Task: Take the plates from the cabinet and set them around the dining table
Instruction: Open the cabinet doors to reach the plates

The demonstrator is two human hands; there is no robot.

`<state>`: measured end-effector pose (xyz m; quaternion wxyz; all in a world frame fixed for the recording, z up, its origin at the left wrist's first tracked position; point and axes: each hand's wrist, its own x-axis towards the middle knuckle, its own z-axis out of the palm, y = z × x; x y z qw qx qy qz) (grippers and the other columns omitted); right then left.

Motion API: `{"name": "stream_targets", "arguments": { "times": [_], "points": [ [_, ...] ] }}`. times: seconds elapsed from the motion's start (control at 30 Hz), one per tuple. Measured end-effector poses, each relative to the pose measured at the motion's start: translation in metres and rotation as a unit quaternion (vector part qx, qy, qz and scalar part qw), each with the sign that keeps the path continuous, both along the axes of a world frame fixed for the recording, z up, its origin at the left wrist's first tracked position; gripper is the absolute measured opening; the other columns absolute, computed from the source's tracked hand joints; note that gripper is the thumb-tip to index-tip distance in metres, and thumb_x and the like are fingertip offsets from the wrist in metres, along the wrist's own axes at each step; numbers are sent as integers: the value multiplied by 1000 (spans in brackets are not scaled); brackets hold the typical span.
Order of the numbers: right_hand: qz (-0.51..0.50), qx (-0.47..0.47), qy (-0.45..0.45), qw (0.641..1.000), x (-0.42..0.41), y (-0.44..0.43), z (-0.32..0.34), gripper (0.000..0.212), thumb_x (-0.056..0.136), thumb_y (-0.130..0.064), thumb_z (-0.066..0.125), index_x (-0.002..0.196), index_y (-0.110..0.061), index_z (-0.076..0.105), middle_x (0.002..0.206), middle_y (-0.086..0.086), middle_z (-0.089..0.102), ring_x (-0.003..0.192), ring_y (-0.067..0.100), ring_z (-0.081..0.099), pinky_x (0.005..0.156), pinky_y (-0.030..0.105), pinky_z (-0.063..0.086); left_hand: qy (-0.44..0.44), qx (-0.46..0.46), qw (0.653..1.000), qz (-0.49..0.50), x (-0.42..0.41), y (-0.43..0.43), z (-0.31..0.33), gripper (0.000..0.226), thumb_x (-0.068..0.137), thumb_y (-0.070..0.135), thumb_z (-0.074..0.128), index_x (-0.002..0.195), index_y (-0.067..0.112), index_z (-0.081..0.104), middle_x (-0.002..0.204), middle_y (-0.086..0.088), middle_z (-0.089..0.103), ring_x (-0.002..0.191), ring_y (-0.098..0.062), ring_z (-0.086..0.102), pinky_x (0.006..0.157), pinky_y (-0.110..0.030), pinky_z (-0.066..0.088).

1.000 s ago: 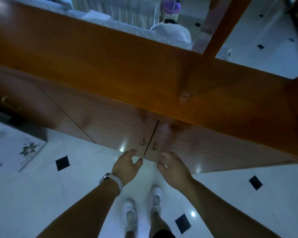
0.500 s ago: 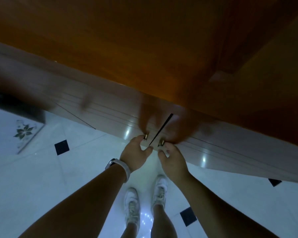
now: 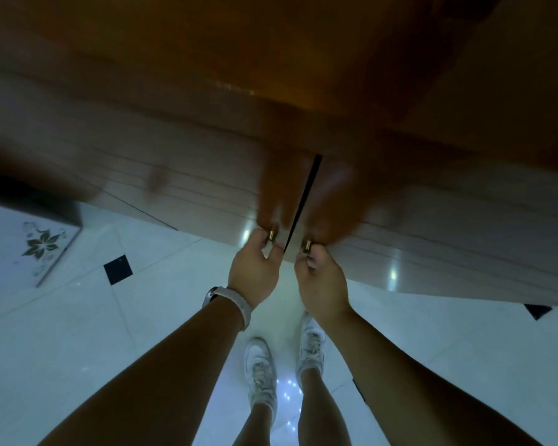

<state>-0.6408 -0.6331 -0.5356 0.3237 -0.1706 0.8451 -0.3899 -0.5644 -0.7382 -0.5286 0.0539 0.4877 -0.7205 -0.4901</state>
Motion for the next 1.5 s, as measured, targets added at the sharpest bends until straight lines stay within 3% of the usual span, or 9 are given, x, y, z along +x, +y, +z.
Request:
{"name": "stream_targets", "arguments": {
  "times": [0.37, 0.67, 0.87, 0.93, 1.1, 1.2, 1.3, 1.5],
  "points": [
    [-27, -2, 33, 999, 41, 24, -1, 12, 90, -34, 45, 83, -25, 49, 77, 2, 59, 71, 23, 56, 64, 35, 45, 36, -15, 999, -26, 46, 17, -5, 7, 97, 29, 54, 103, 28, 55, 100, 3, 66, 97, -17, 60, 80, -28, 45],
    [1, 21, 26, 999, 72, 60, 5, 5, 95, -32, 48, 90, -31, 49, 96, 0, 66, 86, 21, 59, 73, 26, 39, 27, -19, 999, -40, 87, 31, -6, 16, 94, 28, 59, 106, 20, 56, 102, -3, 67, 92, -20, 61, 73, -25, 42],
    [35, 39, 35, 998, 87, 92, 3, 15, 98, -34, 46, 103, -24, 56, 96, -4, 63, 88, 15, 57, 75, 26, 42, 16, -32, 999, -23, 111, 48, -1, 18, 90, 27, 65, 97, 27, 49, 85, 13, 61, 75, -2, 53, 61, -12, 39],
    [47, 42, 43, 997, 94, 103, 2, 16, 98, -34, 46, 105, -23, 56, 95, -5, 61, 86, 13, 56, 74, 26, 42, 14, -40, 999, -13, 118, 55, 0, 23, 88, 29, 68, 97, 27, 47, 85, 16, 58, 75, -1, 53, 60, -14, 38],
    [61, 52, 57, 995, 114, 140, 5, 14, 98, -30, 47, 102, -21, 56, 92, -5, 60, 85, 17, 57, 72, 25, 38, -11, -72, 997, 12, 146, 68, 0, 32, 84, 35, 72, 97, 26, 44, 100, 5, 60, 74, -21, 56, 60, -28, 41],
    [67, 74, 47, 994, 125, 167, 6, 20, 97, -33, 48, 109, -20, 58, 101, -1, 64, 94, 18, 60, 76, 24, 40, -27, -84, 996, 8, 163, 72, 4, 36, 83, 36, 74, 102, 21, 46, 105, 2, 61, 89, -21, 59, 72, -31, 44],
    [81, 92, 45, 991, 133, 191, 5, 29, 95, -39, 51, 117, -20, 56, 112, 0, 65, 103, 17, 62, 83, 25, 46, -45, -71, 996, 0, 174, 70, 11, 42, 82, 39, 74, 105, 18, 46, 108, 0, 60, 94, -21, 58, 73, -33, 45],
    [29, 89, 36, 995, 151, 217, 6, 47, 79, -55, 64, 112, -23, 57, 105, -6, 63, 101, 13, 61, 86, 34, 53, -68, -60, 996, 17, 184, 70, 20, 53, 77, 53, 73, 108, 17, 49, 107, 0, 63, 92, -21, 60, 74, -34, 47]
  ]
}}
